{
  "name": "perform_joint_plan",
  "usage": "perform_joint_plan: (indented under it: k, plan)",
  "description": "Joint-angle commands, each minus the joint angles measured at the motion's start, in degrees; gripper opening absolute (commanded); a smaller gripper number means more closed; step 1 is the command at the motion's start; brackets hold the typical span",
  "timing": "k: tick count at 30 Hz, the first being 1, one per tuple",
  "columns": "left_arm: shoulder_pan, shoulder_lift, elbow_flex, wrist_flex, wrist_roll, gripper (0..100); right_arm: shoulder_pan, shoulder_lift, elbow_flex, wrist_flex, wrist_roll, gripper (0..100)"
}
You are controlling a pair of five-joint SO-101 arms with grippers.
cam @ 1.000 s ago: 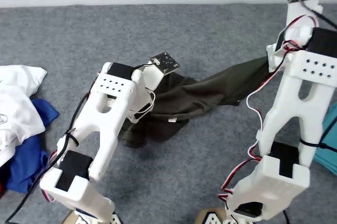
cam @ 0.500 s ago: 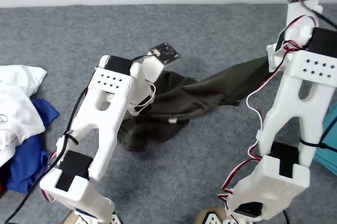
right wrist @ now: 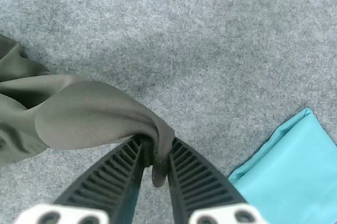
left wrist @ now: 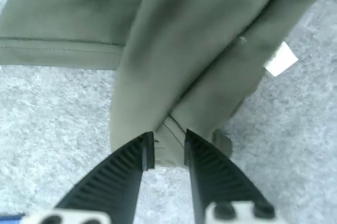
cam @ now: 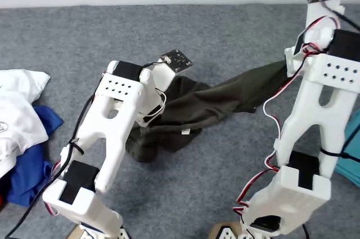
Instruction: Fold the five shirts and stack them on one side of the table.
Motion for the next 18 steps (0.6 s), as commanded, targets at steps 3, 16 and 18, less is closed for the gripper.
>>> perform_joint_plan:
  k: [3,16,18]
  plan:
    - [2.1,-3.0,-0.2,2.9,-0.4,10,-0.3,0.3,-2.5,2.1,0.6,1.0]
    - [3.6,-2.4,2.1,-1.0,-0.3,10,-0.3,0.5,-2.5,1.8,0.6,1.0]
    - [3.4,-2.4,3.9,-3.1,-0.4,10,-0.3,0.5,-2.5,1.6,0.6,1.0]
